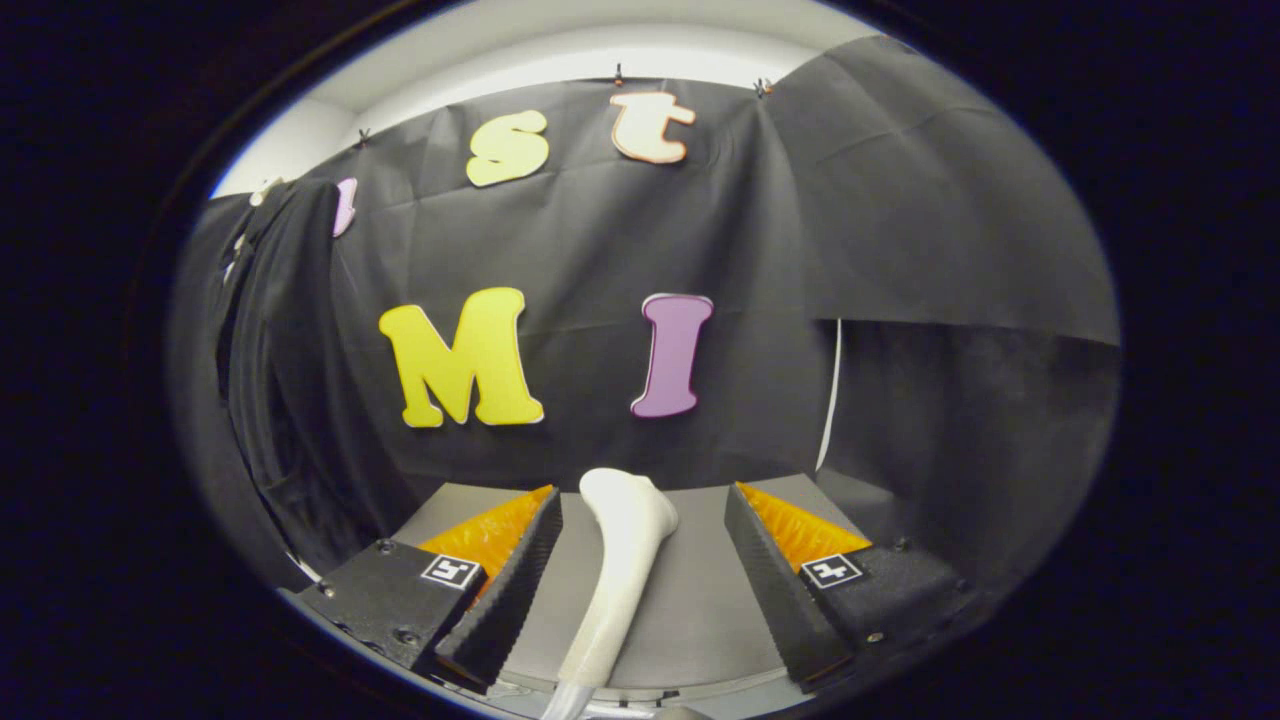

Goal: Iron the clothes twice with a garment steamer, once on the left side and once on the right side.

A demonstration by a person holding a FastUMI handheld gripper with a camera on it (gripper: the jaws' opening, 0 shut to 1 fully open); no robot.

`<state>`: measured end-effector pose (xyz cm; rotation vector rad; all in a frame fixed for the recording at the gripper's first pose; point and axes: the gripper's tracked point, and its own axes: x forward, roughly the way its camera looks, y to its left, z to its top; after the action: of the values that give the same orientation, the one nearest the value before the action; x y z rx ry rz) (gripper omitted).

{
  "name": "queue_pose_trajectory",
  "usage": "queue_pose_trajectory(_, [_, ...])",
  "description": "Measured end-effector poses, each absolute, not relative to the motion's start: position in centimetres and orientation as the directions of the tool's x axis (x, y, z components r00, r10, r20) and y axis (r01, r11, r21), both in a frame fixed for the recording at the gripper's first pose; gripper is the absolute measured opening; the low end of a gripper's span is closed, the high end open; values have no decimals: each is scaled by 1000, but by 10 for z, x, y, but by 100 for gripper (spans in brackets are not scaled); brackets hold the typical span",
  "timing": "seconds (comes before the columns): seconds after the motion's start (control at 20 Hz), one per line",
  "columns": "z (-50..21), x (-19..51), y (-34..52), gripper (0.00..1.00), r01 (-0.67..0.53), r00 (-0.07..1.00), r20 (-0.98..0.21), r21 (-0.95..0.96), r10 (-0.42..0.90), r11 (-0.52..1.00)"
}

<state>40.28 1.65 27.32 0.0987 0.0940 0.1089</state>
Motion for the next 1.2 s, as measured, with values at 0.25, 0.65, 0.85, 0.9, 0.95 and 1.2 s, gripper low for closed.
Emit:
queue_pose_trajectory(0.25, [234,442,27,100,-105,960,-239,166,144,980])
queue_pose_trajectory(0.65, [195,462,47,87,-159,889,-382,259,252,953])
queue_pose_trajectory(0.85, [186,464,52,80,-163,869,-411,287,275,944])
queue_pose_trajectory(0.9, [182,462,52,76,-165,863,-417,302,286,939])
queue_pose_trajectory(0.95, [182,464,51,73,-167,859,-421,308,292,937])
queue_pose_trajectory(1.2, [174,465,50,59,-161,834,-443,374,328,913])
